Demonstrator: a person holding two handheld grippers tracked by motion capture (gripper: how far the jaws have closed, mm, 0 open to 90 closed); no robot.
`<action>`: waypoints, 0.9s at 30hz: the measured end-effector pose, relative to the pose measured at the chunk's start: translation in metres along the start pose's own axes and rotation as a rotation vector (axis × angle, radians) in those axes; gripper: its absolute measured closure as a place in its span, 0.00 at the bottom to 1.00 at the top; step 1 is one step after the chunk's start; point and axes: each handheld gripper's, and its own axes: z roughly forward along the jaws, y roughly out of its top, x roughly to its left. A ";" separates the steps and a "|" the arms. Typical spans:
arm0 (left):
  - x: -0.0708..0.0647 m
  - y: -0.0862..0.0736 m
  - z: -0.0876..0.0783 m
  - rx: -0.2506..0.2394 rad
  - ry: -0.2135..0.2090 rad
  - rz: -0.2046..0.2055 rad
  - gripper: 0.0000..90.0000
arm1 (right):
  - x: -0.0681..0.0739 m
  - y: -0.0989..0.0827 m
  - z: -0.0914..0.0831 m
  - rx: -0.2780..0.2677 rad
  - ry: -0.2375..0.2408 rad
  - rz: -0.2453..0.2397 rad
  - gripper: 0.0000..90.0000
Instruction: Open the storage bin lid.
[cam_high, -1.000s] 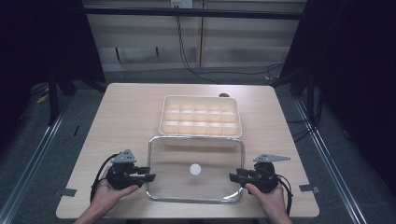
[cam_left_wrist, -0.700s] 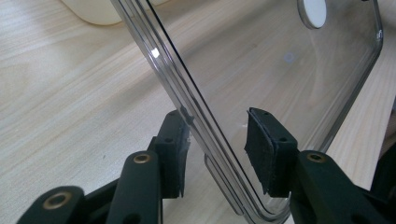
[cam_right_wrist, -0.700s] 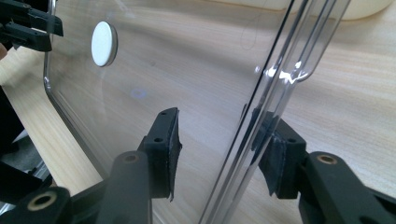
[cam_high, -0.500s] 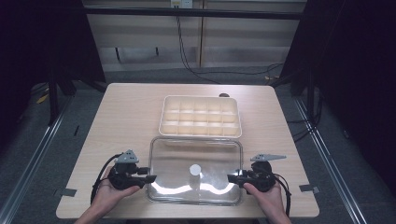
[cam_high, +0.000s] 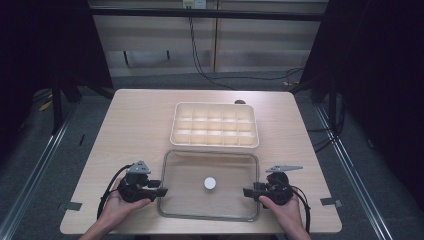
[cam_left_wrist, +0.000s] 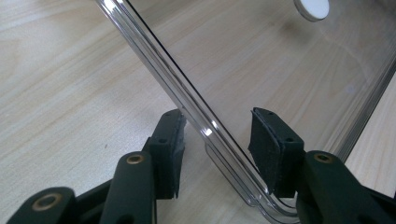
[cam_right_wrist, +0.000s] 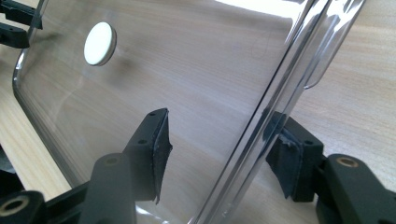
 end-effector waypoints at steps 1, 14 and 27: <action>0.000 0.000 0.001 0.000 -0.003 -0.005 0.61 | 0.000 0.000 0.001 -0.002 -0.006 -0.004 0.46; 0.002 -0.001 0.007 0.027 -0.019 -0.022 0.55 | 0.000 0.000 0.004 -0.007 -0.081 -0.014 0.45; 0.006 -0.001 0.009 0.019 -0.006 -0.038 0.46 | -0.004 0.000 -0.004 -0.062 -0.120 -0.008 0.39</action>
